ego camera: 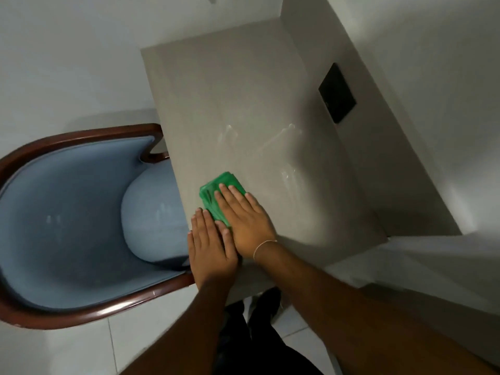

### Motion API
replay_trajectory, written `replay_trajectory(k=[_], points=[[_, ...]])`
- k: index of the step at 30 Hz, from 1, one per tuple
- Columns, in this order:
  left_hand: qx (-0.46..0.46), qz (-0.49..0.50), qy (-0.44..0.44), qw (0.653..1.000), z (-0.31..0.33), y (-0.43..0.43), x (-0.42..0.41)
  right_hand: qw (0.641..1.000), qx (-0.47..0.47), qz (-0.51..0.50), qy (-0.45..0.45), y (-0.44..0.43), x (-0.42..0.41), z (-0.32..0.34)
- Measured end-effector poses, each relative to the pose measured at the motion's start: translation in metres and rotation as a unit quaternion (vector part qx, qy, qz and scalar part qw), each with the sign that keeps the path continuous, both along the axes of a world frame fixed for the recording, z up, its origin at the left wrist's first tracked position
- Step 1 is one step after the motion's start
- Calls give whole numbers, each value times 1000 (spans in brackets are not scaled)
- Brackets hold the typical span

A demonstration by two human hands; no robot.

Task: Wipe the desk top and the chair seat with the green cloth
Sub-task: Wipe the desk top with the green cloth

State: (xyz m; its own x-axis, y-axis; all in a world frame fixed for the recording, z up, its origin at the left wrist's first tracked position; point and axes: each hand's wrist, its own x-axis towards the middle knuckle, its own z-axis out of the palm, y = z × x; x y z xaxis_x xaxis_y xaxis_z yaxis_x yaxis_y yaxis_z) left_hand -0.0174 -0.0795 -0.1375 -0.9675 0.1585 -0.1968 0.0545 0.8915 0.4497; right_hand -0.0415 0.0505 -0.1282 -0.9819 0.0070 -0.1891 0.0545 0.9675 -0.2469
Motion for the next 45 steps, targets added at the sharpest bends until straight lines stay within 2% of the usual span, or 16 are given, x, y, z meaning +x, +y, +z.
replay_trajectory(k=[6,9,12,15,19,23,28,29,31,33,35,38,45], points=[[-66,-23,42,997,-13,1,1,980,28,-194,-12,117,-3,7],[-72,-32,57,995,-16,-1,3,952,16,-305,-23,174,33,9],[-69,-35,59,995,-16,-1,4,936,19,-351,-24,172,91,11],[-63,-31,52,996,-14,1,4,947,12,-319,-44,125,133,8],[-70,-31,47,996,-13,1,5,971,17,-234,-46,80,116,4],[-86,-38,58,994,-15,2,3,988,34,-154,-3,81,22,8],[-107,-44,66,991,-18,3,5,968,13,-251,14,109,-128,10],[-113,-43,68,990,-19,4,4,968,10,-251,15,103,-150,9],[-119,-44,68,990,-19,3,3,982,6,-186,14,78,-177,13],[-124,-48,65,989,-18,2,4,997,11,-81,10,48,-180,16],[-128,-53,61,988,-18,3,3,999,19,-24,13,29,-162,15],[-120,-46,55,990,-15,9,-17,999,25,-26,30,30,-126,11],[-86,-47,54,994,-9,26,-111,994,41,-101,32,79,-83,1]])
